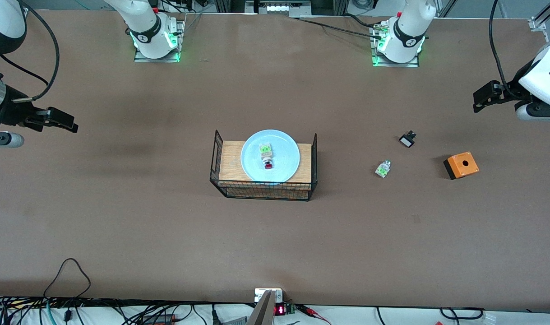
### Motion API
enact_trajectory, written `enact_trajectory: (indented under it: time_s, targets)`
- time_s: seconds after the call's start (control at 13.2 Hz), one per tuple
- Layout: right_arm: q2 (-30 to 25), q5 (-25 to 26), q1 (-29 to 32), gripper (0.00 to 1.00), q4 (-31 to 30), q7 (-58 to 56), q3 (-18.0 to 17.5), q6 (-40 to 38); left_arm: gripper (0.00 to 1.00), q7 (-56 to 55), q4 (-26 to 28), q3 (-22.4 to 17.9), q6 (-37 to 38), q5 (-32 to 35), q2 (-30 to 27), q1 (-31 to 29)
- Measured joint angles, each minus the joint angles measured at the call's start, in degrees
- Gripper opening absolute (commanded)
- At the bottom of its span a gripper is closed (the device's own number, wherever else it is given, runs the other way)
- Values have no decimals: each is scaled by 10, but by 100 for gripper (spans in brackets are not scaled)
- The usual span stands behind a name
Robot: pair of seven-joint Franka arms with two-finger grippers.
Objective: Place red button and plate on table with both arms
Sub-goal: 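Raise the left gripper from its rest pose toward the crate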
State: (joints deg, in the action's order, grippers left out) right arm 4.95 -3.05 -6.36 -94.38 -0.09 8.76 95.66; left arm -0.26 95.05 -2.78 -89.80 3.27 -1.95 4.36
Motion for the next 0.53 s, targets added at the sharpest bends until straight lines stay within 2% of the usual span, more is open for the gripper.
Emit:
enact_trajectory:
  time_s: [0.53]
  targets:
    - [0, 0, 0, 100, 0, 0, 0, 0, 100, 0, 0, 0, 1, -21, 6, -2]
